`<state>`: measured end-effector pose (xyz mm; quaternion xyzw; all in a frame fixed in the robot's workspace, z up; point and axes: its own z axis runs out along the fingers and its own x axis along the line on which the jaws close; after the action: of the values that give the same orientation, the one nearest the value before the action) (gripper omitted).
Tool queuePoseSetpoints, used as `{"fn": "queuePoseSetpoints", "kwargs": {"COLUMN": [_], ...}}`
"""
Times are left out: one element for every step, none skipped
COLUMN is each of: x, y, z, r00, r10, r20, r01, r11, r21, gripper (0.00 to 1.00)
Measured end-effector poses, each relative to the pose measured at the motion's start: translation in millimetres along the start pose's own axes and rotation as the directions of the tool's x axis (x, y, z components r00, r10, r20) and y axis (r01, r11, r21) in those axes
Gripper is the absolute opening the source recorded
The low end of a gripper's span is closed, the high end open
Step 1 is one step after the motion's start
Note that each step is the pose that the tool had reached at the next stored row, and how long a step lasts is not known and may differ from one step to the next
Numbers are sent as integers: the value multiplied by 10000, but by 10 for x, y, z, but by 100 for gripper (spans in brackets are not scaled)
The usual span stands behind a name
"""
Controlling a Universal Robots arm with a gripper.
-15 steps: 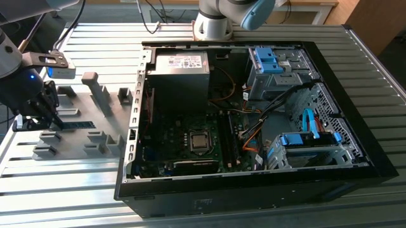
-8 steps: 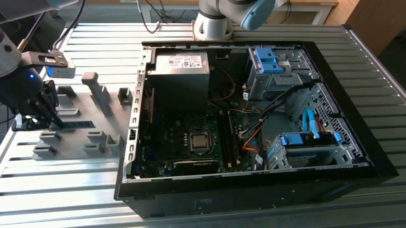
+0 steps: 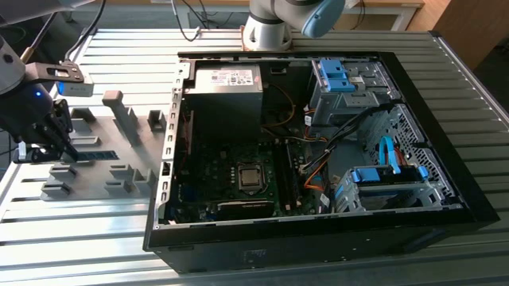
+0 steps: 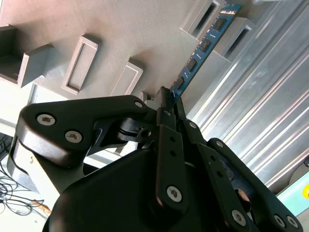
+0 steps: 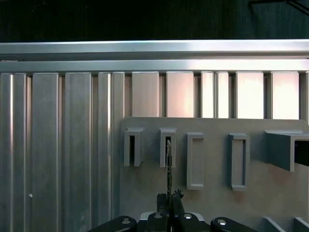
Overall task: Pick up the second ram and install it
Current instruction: 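Pick up the second ram and move it above second insertion slot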
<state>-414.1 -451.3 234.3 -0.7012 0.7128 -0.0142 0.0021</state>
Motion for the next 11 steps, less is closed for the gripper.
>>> {"fn": "queuePoseSetpoints", "kwargs": {"x": [0, 0, 0, 0, 0, 0, 0, 0, 1, 1, 1], "y": [0, 0, 0, 0, 0, 0, -1, -1, -1, -1, -1], "z": [-4, -7, -10, -15, -18, -23, -32, -35, -38, -42, -53], "r00": [10000, 10000, 10000, 10000, 10000, 10000, 10000, 10000, 10000, 10000, 10000], "r10": [0, 0, 0, 0, 0, 0, 0, 0, 0, 0, 0], "r20": [0, 0, 1, 0, 0, -1, 0, 0, 0, 0, -1], "r01": [0, 0, 0, 0, 0, 0, 0, 0, 0, 0, 0], "r11": [10000, 10000, 10000, 10000, 10000, 10000, 10000, 10000, 10000, 10000, 10000], "r21": [0, 1, 1, -1, -1, -1, 0, 0, 0, 0, -1], "gripper": [14, 14, 14, 14, 14, 14, 14, 14, 14, 14, 14]}}
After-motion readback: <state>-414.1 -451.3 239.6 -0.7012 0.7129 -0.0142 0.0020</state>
